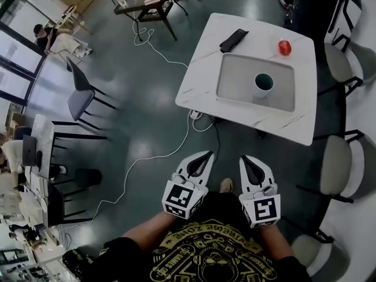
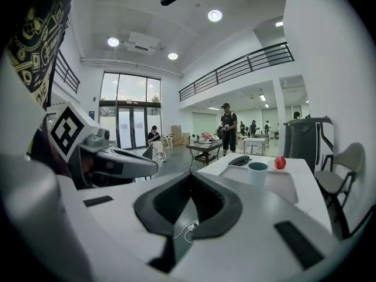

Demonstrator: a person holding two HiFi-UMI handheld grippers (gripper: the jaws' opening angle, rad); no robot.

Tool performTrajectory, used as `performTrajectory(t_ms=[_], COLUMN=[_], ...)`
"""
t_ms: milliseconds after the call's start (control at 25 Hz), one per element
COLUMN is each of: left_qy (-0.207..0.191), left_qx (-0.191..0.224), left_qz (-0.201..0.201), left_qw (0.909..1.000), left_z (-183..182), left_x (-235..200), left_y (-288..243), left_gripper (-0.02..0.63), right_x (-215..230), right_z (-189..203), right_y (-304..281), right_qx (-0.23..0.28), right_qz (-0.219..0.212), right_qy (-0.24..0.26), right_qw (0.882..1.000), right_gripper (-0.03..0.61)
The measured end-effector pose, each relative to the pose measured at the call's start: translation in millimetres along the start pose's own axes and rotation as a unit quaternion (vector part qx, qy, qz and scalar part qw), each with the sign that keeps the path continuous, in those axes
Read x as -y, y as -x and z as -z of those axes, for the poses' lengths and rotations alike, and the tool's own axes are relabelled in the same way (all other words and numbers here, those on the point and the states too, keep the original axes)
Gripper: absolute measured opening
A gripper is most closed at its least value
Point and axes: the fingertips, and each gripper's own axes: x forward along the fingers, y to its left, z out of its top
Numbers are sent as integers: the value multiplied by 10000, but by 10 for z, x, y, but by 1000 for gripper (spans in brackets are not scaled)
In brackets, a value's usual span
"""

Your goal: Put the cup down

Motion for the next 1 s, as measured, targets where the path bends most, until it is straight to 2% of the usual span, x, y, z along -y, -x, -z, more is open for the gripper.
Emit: performTrajectory(t_ms=[520,1000], left_qy=[-182,-224], left_qx=[291,463], left_qz=[245,460], left_qw=[9991,9976], left_z=[-136,-225], left_x=[-490,-754], left_y=[282,441], left_gripper=[9,9], right_x=[-592,-767], right_z=[-165,-292], right_y=[-245,-386], right_qx=[47,75], right_qz=[196,571], right_qy=[28,27], right_qw=[9998,9983], right_gripper=[5,3])
